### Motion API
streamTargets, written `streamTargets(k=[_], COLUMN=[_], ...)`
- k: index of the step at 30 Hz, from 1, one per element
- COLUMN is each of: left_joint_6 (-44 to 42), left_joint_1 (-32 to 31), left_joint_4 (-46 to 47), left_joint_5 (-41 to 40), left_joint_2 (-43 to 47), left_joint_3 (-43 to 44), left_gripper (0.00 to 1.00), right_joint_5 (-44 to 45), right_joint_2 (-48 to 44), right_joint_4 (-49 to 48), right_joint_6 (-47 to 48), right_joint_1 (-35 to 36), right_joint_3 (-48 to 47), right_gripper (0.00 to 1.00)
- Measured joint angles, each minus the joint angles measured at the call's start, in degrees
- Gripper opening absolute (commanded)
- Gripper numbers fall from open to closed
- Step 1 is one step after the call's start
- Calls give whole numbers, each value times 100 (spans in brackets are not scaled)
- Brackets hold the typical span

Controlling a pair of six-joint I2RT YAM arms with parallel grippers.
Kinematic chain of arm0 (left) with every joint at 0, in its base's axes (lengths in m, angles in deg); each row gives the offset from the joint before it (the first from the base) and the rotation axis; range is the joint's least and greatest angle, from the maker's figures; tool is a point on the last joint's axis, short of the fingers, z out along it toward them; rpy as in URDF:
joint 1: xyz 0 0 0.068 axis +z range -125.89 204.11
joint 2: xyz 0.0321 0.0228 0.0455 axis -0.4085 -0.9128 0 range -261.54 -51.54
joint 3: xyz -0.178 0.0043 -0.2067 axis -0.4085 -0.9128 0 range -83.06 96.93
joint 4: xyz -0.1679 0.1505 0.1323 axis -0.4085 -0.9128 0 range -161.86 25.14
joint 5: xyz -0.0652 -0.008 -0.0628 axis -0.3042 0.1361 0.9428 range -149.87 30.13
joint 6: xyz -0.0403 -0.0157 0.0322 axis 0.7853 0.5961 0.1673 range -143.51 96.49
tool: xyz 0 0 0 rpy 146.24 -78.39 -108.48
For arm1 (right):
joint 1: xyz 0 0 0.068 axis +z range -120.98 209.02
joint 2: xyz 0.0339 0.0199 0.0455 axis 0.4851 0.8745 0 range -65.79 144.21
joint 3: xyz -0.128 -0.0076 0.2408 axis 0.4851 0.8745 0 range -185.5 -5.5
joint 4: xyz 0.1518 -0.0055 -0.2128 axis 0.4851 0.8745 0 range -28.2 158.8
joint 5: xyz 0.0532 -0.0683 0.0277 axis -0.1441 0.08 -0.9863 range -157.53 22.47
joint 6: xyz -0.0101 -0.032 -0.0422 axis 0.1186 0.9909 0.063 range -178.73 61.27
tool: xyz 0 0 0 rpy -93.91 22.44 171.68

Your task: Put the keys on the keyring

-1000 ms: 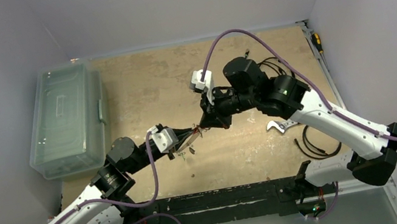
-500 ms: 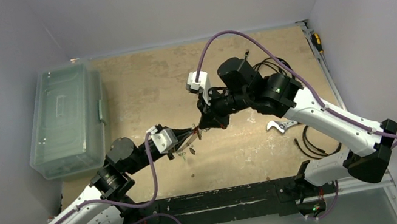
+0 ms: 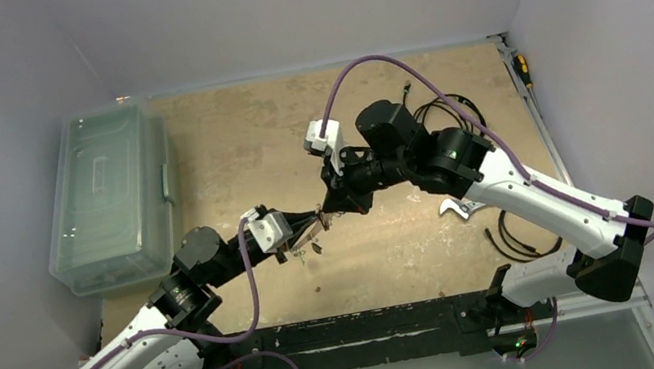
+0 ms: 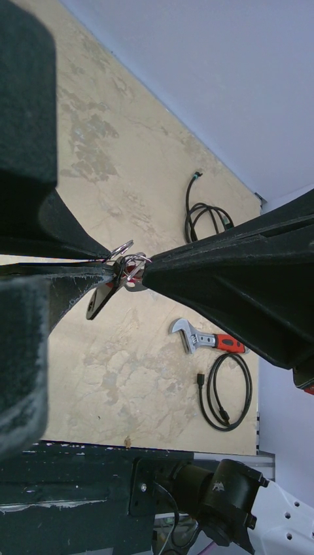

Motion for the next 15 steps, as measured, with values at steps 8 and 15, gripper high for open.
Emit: streamTargets(k=[8,15], left_joint_6=[-2,-2], left_joint_1=[0,0], left_joint_4=[0,0], left_joint_5=[0,2], left_joint_2=[0,0], left_joint_3=[0,0], left_gripper=[0,0], right_joint_5=[52,181], right_joint_2=[-9,-35], right_joint_4=[-227,-240], right_joint_6=[-48,-83], right_joint_1=[63,101], right_joint_3=[63,72], right_gripper=[0,0])
